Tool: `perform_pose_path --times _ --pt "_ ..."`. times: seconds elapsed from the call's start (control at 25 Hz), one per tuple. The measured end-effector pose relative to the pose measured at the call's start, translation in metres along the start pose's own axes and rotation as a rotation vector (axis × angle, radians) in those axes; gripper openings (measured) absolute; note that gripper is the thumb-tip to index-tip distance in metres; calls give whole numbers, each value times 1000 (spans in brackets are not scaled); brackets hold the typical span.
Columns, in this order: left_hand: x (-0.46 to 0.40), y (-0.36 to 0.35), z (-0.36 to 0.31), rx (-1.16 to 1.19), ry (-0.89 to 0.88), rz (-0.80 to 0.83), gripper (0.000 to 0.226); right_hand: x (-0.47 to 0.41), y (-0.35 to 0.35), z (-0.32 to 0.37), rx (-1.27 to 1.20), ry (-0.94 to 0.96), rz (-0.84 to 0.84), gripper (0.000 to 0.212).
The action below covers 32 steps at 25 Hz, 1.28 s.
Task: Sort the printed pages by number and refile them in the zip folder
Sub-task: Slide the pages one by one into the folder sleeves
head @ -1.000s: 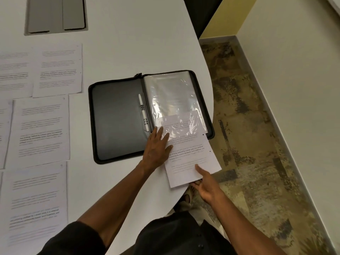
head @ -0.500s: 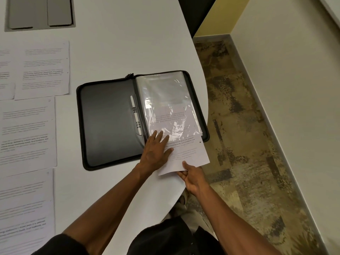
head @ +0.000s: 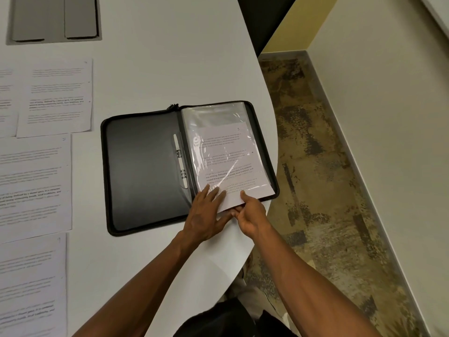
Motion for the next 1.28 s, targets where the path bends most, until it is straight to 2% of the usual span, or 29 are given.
perform_pose_path --times 0.16,0.28,0.56,0.64,0.72,0.76,0.8,0.88,0.96,1.08,1.28 --pt "3 12 -3 37 -12 -148 53 -6 -19 3 -145 -15 55 33" --pt "2 24 -9 -27 -22 -254 47 -8 -28 8 -142 -20 92 35" --pt "-4 23 -17 -282 -82 -259 46 5 -13 13 84 49 -27 32" --pt "-7 25 -16 -304 -66 -268 48 20 0 20 350 149 -191 23" --pt "-12 27 -12 -293 -28 -271 45 50 2 49 896 519 -376 12" --pt "-14 28 -10 -276 -21 -282 42 67 -13 56 1179 765 -346 9" --pt "-16 28 -9 -247 -25 -296 38 76 -27 49 1414 959 -244 10" --pt "-19 31 -7 -144 -37 -326 27 71 -38 24 1764 1111 -10 29" --pt "-19 36 -2 -12 -18 -357 16 53 -37 10 1950 1062 81 42" --pt "-16 43 7 126 51 -406 14 29 -31 4 2139 878 115 51" --pt "-11 40 8 151 41 -421 14 4 -23 -1 2306 629 173 68"
Point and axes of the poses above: each hand's wrist, its own x-axis away from the middle knuckle, its own y-axis out of the back of the hand, z = x × y, the point moved 9 cm from there along -x, towards the middle knuckle, and after that the axes turned 9 degrees about z, right-handed, at the moved point
